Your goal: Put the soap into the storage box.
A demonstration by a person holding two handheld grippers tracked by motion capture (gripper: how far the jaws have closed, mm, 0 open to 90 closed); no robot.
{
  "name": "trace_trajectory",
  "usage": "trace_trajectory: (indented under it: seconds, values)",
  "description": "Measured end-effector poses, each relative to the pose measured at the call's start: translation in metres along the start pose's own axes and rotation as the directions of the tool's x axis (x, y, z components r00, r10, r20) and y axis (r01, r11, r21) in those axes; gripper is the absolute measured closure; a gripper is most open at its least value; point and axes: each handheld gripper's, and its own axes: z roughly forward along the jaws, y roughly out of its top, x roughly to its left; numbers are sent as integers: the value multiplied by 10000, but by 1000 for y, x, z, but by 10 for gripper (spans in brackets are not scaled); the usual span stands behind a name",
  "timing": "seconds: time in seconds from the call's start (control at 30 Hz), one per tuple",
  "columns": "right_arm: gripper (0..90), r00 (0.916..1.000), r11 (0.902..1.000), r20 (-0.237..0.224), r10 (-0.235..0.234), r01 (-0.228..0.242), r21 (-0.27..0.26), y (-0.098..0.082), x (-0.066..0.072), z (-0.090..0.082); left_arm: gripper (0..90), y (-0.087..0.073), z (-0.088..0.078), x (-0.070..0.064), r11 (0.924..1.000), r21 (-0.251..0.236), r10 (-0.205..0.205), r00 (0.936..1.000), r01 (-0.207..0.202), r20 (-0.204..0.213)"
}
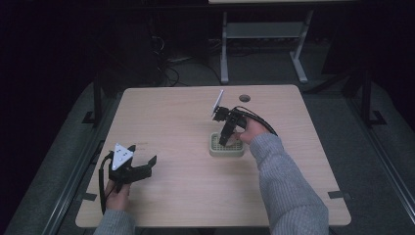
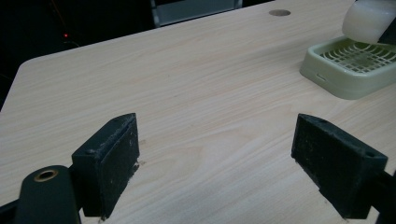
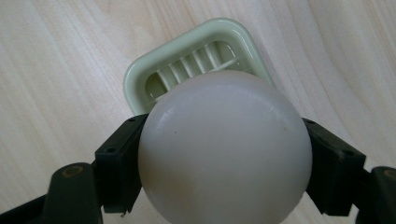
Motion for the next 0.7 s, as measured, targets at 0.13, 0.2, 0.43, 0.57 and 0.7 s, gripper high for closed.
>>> trace_trajectory:
  seconds: [0.13,0.2,0.43,0.57,0.7]
  values:
    - [235,10000,10000,40,73,-73,60,1,-1,6,148,0,0,0,10000,14,4,10000,-4,9]
    - [235,9999,9999,31,116,-117,74,1,-1,9,148,0,0,0,10000,-6,-21,10000,21,-2]
    - [235,9998,9994,90,179,-181,293,0,-1,19,148,0,0,0,10000,16,-7,10000,7,22]
    - [234,9996,9992,53,282,-283,275,0,-2,23,148,0,0,0,10000,9,-13,10000,13,33]
    - [234,9994,9991,75,331,-333,275,0,-2,23,148,0,0,0,10000,9,-6,10000,6,26]
